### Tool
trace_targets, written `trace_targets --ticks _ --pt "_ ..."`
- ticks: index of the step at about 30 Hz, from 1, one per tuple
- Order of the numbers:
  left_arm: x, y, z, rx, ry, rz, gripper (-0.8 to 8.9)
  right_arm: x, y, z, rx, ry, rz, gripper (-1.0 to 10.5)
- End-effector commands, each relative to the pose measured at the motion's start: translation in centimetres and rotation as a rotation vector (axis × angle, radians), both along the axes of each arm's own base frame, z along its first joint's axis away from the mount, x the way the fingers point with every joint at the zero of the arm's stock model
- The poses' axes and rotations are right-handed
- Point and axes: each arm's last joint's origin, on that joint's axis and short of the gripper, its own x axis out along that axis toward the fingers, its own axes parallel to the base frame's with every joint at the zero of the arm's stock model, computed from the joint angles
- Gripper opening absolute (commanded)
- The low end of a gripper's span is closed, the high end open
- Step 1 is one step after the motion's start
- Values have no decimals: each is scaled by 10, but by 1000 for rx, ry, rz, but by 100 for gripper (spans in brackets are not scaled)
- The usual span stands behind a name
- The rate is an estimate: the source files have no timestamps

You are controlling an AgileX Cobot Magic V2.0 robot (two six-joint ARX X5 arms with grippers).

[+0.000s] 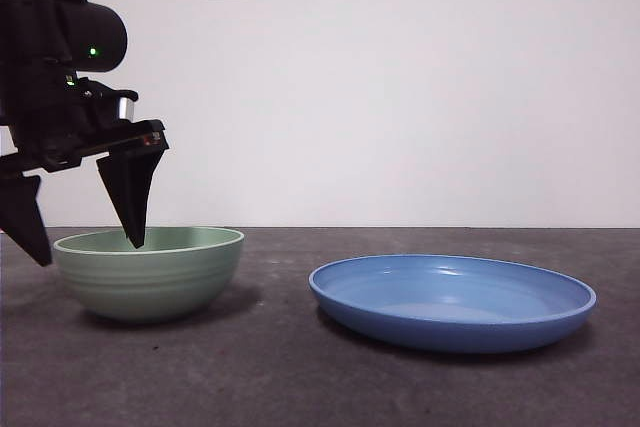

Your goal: Place the green bowl on the blue plate

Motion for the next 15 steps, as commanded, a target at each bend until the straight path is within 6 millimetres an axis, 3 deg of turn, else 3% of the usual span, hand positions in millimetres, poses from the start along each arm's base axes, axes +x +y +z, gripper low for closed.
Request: trace_targets --ticks 1,9,15 --pt "5 -3 -1 -27 1 -21 363 0 1 5 -2 -22 10 594" --pt "2 -3 -1 -20 26 -34 106 0 1 5 -2 -23 10 594" --pt "0 -3 -2 -12 47 -46 76 0 1 5 -2 -23 10 594"
